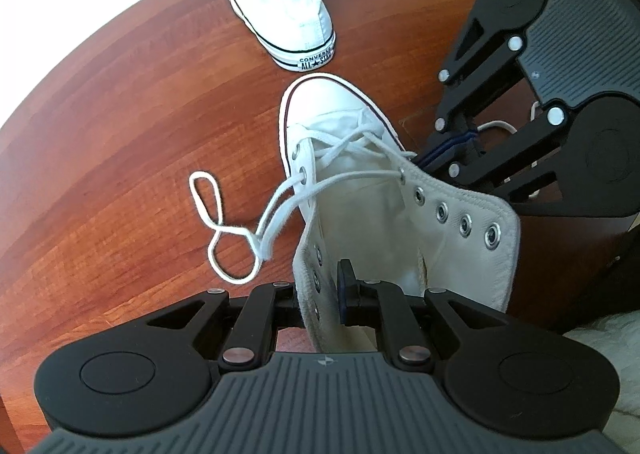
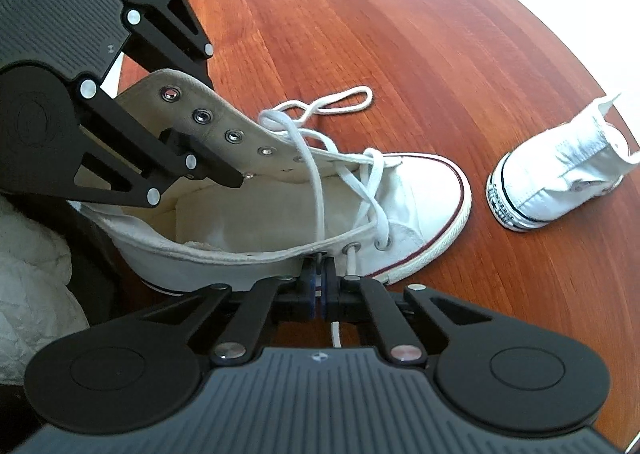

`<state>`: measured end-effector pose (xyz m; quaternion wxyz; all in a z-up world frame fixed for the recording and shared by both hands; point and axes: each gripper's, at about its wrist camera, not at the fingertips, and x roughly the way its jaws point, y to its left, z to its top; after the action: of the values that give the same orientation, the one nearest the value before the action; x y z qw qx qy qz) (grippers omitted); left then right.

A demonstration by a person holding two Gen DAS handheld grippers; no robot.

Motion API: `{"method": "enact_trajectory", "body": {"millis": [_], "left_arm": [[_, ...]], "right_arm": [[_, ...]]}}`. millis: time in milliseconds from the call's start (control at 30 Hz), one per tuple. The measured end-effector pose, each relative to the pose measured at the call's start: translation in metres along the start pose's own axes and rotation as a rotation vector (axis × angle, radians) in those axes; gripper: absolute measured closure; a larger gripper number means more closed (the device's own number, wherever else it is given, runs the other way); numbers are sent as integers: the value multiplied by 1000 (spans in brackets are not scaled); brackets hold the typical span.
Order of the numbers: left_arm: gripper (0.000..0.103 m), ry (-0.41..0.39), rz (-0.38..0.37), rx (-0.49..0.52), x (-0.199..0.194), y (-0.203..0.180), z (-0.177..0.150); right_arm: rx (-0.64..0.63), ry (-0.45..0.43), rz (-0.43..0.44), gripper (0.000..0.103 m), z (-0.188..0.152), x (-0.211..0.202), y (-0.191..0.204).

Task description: Lace up shoes with both hands

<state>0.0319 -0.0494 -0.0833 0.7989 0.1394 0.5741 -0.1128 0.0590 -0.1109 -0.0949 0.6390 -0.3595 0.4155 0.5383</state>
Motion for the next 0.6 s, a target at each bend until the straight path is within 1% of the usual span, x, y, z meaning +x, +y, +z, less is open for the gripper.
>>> {"method": "enact_trajectory", "body": {"millis": [167, 333, 533, 567, 600], "left_arm": [[88, -7, -7, -14, 1, 5, -4], [87, -15, -12, -21, 0, 8, -5], [86, -44, -17, -9, -9, 8, -6], [80, -60, -21, -7, -15, 9, -5], [68, -78, -33, -9, -23, 10, -4]], "right_arm": [[53, 44, -23, 101, -9, -4, -1], [120, 85, -42, 101, -30, -13, -7], [176, 101, -51, 101, -49, -20, -12], [183, 102, -54, 101, -51, -20, -12], [187, 101, -57, 101, -52, -20, -12]]}}
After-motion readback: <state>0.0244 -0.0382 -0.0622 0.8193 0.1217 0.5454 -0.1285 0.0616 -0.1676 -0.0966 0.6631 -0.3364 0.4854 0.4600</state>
